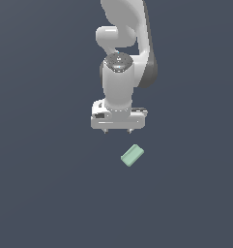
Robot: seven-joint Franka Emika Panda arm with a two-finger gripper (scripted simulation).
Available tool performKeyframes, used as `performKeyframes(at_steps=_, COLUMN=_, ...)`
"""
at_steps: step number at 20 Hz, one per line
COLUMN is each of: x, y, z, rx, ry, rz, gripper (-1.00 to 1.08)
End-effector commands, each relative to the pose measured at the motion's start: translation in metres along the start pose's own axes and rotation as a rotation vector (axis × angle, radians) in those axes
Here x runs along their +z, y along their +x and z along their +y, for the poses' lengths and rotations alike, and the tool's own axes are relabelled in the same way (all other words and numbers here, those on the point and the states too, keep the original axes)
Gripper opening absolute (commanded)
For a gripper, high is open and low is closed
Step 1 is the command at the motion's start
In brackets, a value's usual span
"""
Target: Pick up the object and move it to a goal position.
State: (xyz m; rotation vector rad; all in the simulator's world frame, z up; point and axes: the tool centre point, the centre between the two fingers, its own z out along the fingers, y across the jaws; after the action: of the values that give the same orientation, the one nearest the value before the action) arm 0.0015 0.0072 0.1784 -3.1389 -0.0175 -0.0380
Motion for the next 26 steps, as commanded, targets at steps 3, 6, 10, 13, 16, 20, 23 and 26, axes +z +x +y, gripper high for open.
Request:
performKeyframes(at_steps=3, x=0.000, y=0.000, z=0.000, rx=-0.002, ry=-0.002, rz=0.000, gripper=1.00)
performKeyframes(at_steps=6, x=0.001, y=0.003, z=0.000, rx=-0.011, ry=-0.009, rz=0.003, gripper=1.00)
performKeyframes(at_steps=10, x=0.001, y=0.006, z=-0.001, rx=-0.029, ry=-0.023, rz=0.007, gripper=1.00)
performKeyframes(at_steps=13, x=0.001, y=0.007, z=0.000, rx=-0.034, ry=-0.026, rz=0.008, gripper=1.00)
performKeyframes(at_steps=16, x=0.002, y=0.006, z=-0.001, rx=-0.028, ry=-0.024, rz=0.007, gripper=1.00)
performKeyframes(at_steps=20, x=0.005, y=0.007, z=-0.003, rx=-0.005, ry=-0.022, rz=0.006, gripper=1.00)
performKeyframes(at_steps=23, x=0.009, y=0.009, z=-0.006, rx=0.026, ry=-0.020, rz=0.005, gripper=1.00)
performKeyframes(at_steps=26, x=0.014, y=0.010, z=-0.010, rx=0.067, ry=-0.017, rz=0.004, gripper=1.00)
